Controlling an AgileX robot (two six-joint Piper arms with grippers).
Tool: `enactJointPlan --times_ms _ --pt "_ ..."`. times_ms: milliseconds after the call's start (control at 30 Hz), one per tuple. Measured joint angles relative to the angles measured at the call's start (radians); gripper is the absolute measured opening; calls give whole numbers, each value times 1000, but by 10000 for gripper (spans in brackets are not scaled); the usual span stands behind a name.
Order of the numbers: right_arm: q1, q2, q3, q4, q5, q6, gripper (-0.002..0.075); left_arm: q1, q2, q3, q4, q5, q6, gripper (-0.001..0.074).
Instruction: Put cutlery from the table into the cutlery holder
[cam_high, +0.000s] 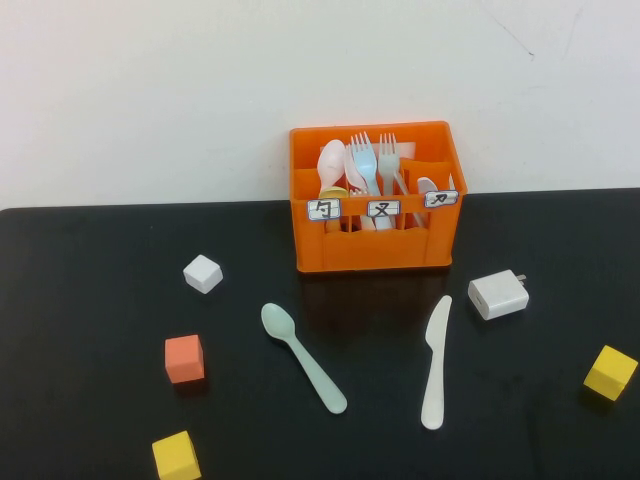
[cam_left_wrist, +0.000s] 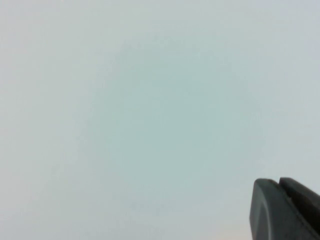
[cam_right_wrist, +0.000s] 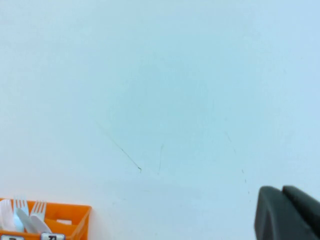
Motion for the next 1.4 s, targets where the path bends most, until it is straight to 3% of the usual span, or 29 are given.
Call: enactJointPlan --times_ms 167,333,600,867,967,1200,1333,1400 --pt "0 0 -127 -34 233 -2 -2 0 4 -156 0 282 -24 -1" --pt "0 46 -209 -44 421 -17 -2 0 66 -192 -64 358 -110 -1" --pt "0 263 -293 -28 573 -141 -2 0 252 -238 -118 564 -144 -1" --pt "3 465 -323 123 668 -337 -2 0 581 -411 -153 851 -65 -1" --pt "3 523 -323 231 707 -446 -2 0 735 -475 -264 903 33 -1" --pt "8 561 -323 438 773 -686 -2 0 1082 -571 -783 955 493 -1" --pt "8 567 -323 449 802 -708 -2 -45 1262 -646 -891 942 570 -1" --pt "8 569 -323 449 803 -710 -2 -107 1338 -702 -889 925 572 -1"
